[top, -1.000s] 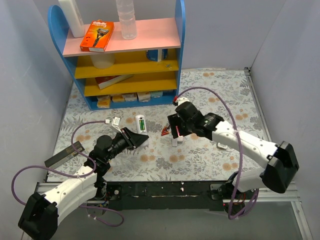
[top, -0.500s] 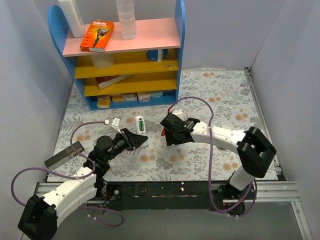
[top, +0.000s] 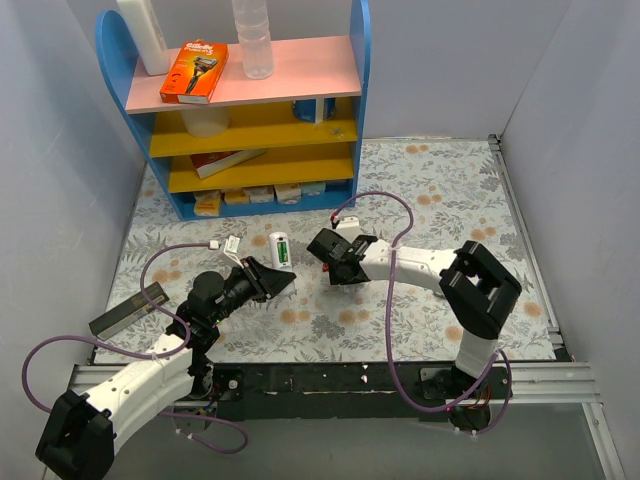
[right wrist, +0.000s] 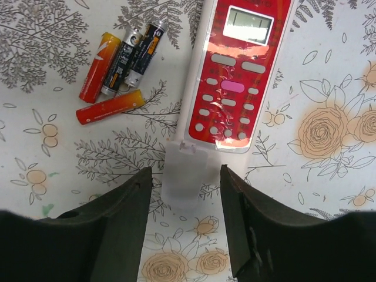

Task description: Load the batteries into the remote control

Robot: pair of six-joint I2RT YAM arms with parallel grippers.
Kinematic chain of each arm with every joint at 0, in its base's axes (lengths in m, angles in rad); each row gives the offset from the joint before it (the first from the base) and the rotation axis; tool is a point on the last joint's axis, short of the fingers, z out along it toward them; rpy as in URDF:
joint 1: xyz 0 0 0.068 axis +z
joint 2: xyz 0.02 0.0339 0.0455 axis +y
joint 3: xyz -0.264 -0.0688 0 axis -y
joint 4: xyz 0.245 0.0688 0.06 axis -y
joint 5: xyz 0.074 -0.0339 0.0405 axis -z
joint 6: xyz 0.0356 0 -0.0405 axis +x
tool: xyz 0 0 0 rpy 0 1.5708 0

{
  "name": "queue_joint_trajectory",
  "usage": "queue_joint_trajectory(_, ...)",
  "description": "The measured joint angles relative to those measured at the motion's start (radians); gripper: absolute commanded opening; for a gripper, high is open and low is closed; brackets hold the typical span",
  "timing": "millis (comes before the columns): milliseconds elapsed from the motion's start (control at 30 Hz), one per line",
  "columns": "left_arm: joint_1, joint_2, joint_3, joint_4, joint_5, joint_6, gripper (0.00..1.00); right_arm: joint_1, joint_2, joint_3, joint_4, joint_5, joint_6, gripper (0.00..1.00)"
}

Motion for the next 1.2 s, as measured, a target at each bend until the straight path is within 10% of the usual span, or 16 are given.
queue_joint_trajectory(200, 0.0, 0.0, 0.0, 0.0, 0.0, 0.0, 0.0, 0.0, 0.043, 0.011, -0.001, 0.047, 0.011, 0.51)
queue_joint_trajectory(533, 0.0, 0.0, 0.0, 0.001, 0.002, 0.0, 0.0, 0.0, 0.056, 0.024, 0.0, 0.076, 0.016, 0.13)
queue_joint_trajectory(1200, 0.0, 0.103, -0.005, 0.22, 0.102, -0.009, 0.0, 0.009, -0.374, 0.055, 0.199, -0.037, -0.217, 0.13)
